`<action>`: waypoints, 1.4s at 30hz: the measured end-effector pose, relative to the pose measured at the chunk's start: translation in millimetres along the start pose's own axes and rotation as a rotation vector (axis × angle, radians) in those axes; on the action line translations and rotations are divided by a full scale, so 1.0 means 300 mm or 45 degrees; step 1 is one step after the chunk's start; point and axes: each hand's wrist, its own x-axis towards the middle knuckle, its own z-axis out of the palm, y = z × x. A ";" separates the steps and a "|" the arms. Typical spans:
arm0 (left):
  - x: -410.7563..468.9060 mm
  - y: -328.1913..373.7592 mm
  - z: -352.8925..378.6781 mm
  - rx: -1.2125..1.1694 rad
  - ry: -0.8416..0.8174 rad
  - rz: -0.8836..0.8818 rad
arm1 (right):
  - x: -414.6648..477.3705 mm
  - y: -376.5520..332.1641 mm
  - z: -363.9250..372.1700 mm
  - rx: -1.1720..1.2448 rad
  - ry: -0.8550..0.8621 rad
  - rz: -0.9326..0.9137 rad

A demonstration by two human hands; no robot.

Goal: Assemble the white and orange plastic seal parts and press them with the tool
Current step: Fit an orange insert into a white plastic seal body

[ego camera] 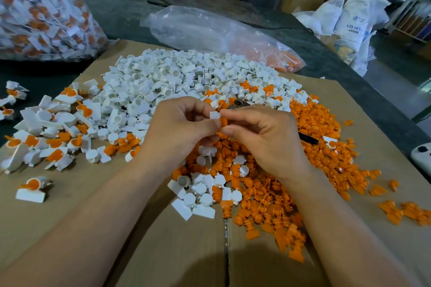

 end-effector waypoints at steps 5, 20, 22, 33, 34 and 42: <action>0.005 -0.003 0.002 -0.043 0.027 -0.043 | -0.004 -0.002 0.005 0.085 -0.025 0.048; 0.013 -0.004 -0.012 -0.207 -0.068 -0.147 | -0.001 -0.015 0.000 0.138 0.023 0.030; 0.016 -0.005 -0.015 -0.222 -0.081 -0.160 | 0.000 -0.017 -0.001 0.150 0.013 0.047; 0.014 -0.002 -0.018 -0.273 -0.135 -0.159 | 0.002 -0.023 -0.011 0.159 0.002 0.089; 0.013 -0.002 -0.019 -0.270 -0.140 -0.160 | 0.002 -0.022 -0.011 0.135 0.000 0.066; 0.012 0.002 -0.021 -0.271 -0.141 -0.214 | 0.004 -0.020 -0.010 0.100 -0.041 0.031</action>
